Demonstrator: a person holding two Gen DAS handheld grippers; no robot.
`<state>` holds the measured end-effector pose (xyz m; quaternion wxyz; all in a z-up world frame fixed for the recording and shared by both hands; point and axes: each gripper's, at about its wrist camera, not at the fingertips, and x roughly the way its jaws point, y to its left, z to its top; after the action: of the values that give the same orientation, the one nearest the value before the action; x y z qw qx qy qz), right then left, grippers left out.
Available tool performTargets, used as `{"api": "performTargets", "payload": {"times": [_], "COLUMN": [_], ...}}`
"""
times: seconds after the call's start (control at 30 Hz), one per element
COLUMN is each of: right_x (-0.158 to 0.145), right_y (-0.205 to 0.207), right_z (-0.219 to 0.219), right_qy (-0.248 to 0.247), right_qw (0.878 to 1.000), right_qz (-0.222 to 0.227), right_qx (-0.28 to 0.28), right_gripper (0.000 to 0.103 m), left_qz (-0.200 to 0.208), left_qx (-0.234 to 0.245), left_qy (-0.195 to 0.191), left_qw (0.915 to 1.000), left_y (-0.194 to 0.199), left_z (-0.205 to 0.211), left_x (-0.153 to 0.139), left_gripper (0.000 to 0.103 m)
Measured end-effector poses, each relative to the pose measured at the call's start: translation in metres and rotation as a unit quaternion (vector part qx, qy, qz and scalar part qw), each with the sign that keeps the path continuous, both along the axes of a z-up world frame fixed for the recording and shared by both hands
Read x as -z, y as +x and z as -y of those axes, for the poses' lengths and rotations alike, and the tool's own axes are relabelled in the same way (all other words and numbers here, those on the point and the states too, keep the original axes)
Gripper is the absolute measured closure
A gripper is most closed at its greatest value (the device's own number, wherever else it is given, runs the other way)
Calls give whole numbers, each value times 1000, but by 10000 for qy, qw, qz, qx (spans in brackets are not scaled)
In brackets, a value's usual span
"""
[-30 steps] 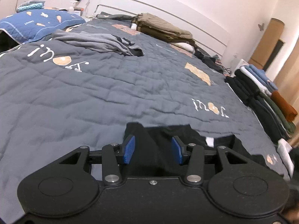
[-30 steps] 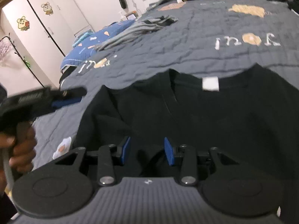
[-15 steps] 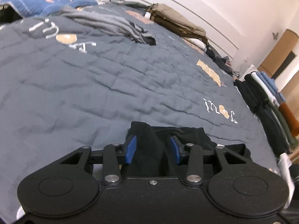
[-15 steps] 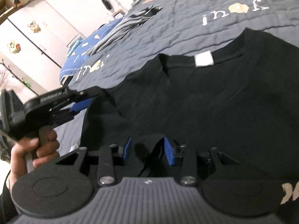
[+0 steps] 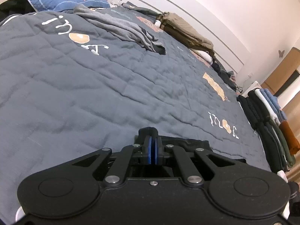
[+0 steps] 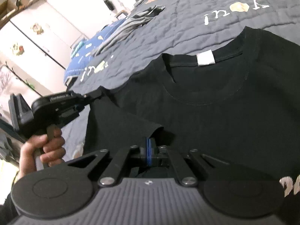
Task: Fold clothes
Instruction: 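Pinch the T-shirt fabric with the left gripper while the right gripper pinches beside it, then open both grippers and release the T-shirt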
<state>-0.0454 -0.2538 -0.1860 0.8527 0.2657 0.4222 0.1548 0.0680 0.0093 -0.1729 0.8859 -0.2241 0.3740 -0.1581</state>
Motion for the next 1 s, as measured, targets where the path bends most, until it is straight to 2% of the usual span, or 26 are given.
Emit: {"api": "performTargets", "payload": {"times": [0.13,0.2,0.27,0.37,0.53,0.63,0.7,1.0], "right_x": [13,14,10,2,-10,-17,-23,-42], "right_y": [1,1,0,-1,-6,-10,-14,-34], "right_z": [5,8,9,7,0,-2,-2,-4], "right_qy": [-158,-103,-104,-124,-415,-481,-517,-351], "right_qw": [9996,9996,9996,9997,9991,9988,9985,9984], "right_qz": [-122,-173,-157,-132,-17,85,169,422], "right_qx": [192,220,214,158,91,80,109,136], "right_gripper": [102,100,98,96,87,74,66,62], "left_qz": [-105,-105,-14,116,156,238,278,441], "left_qx": [-24,-108,-248,-298,-190,-121,-87,93], "left_qy": [148,72,4,24,146,240,281,630], "left_qw": [9998,9999,9997,9995,9996,9994,9992,9970], "left_y": [1,0,-2,-4,-8,-13,-17,-52], "left_z": [1,-5,-11,-14,-7,-3,-1,7], "left_x": [7,6,2,-3,-7,-11,-14,-25], "left_gripper": [93,80,59,59,59,58,54,52]}}
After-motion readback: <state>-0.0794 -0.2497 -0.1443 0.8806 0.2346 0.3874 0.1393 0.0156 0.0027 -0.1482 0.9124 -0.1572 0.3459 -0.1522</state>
